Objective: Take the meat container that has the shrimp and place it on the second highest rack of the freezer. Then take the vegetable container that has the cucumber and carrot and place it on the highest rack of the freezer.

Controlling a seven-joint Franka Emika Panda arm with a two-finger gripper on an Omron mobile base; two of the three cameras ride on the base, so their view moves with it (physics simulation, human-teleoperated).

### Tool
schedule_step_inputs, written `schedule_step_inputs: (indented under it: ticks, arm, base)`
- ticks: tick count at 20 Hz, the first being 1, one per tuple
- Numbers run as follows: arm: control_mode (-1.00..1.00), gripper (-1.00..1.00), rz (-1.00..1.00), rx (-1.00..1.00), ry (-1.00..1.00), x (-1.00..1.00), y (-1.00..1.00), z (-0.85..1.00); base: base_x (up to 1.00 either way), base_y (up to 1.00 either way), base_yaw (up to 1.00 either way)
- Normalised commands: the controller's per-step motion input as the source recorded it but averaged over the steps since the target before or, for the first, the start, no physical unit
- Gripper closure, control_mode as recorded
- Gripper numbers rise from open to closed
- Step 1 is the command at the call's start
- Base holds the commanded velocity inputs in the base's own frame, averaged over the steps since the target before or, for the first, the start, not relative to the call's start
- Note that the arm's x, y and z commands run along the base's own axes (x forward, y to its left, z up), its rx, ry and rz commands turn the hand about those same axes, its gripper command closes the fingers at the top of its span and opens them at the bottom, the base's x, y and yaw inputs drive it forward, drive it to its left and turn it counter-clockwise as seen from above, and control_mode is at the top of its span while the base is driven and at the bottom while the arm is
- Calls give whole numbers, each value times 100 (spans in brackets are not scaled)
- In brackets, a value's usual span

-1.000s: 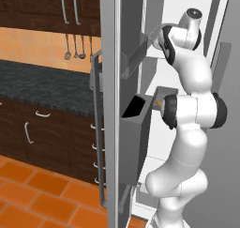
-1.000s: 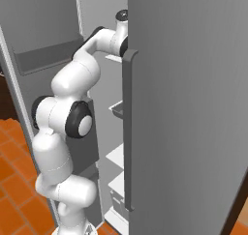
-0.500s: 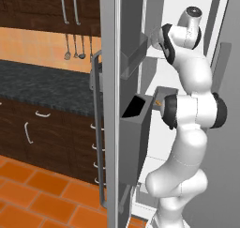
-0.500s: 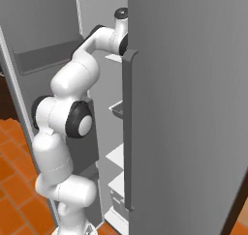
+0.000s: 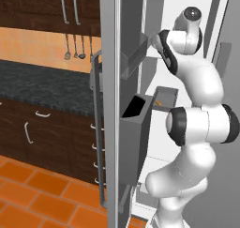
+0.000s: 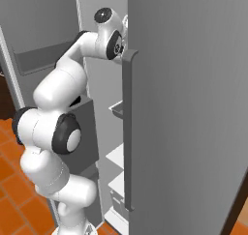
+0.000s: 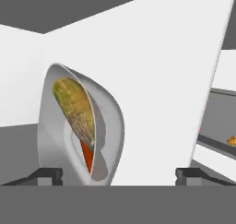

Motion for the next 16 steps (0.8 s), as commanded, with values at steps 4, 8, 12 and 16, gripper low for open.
schedule_step_inputs:
  ticks: [4, 8, 12, 16]
  arm:
    - [-100, -100, 7, 0, -8, -100, 9, 2]
    - [-100, -100, 9, 0, -4, -100, 6, 0]
    - [-100, -100, 7, 0, 0, -100, 18, 12]
    - [-100, -100, 8, 0, 7, -100, 24, -24]
  base:
    - [0, 0, 0]
    - [0, 0, 0]
    - [0, 0, 0]
    - [0, 0, 0]
